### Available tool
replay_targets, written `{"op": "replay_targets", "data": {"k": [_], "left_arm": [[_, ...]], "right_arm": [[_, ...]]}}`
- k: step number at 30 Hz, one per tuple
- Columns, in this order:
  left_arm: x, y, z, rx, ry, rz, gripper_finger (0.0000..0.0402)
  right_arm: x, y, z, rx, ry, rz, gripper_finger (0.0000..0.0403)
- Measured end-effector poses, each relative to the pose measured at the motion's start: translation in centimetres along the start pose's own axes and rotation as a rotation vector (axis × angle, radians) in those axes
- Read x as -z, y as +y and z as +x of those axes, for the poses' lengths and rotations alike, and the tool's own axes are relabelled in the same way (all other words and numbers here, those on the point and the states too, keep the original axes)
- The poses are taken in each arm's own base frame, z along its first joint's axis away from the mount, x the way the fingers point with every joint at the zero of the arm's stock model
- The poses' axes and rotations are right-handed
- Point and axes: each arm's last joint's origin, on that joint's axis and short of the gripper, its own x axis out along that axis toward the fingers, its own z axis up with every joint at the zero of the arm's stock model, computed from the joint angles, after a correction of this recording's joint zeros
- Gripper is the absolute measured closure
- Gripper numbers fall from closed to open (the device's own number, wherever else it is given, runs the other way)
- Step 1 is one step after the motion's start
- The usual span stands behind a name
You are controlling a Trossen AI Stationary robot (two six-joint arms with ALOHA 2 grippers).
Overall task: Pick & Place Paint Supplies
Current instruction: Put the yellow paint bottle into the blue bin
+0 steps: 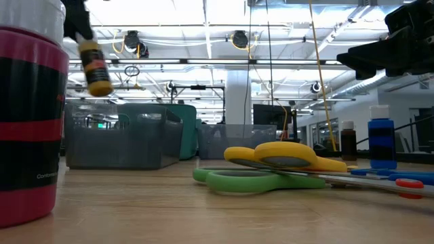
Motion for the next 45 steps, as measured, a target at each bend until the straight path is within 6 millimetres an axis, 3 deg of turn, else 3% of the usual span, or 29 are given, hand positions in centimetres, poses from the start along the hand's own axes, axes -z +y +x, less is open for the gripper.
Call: {"op": "replay_targets", "data": {"k": [4, 10, 21, 27, 34, 45], "left_arm": [[-1.4, 1.8, 0.1, -0.05, -0.041, -0.012, 0.0263], [-4.4, 4.1, -0.3, -0.044, -0.103, -0.043, 0.028], [-13.2, 7.1, -6.1, -0.167, -0.347, -0.025, 0.028], [-17.6, 9.8, -7.7, -0.269, -0.413, -0.065, 0.028], [-19.8, 14.4, -5.9, -0.355, -0.252, -0.129, 0.028], [-19.8, 22.9, -0.3, -0.361, -0.046, -0.205, 0.028]], "right_arm": [[0.0, 0.0, 0.0, 0.0, 0.0, 0.0, 0.0248], [0.0, 0.0, 0.0, 0.0, 0.0, 0.0, 0.0248], [0.0, 0.0, 0.0, 0.0, 0.0, 0.0, 0.0248], [0.0, 0.0, 0.0, 0.0, 0.0, 0.0, 0.0248], [0.0, 0.0, 0.0, 0.0, 0.0, 0.0, 0.0248], [0.0, 0.0, 0.0, 0.0, 0.0, 0.0, 0.0248]]}}
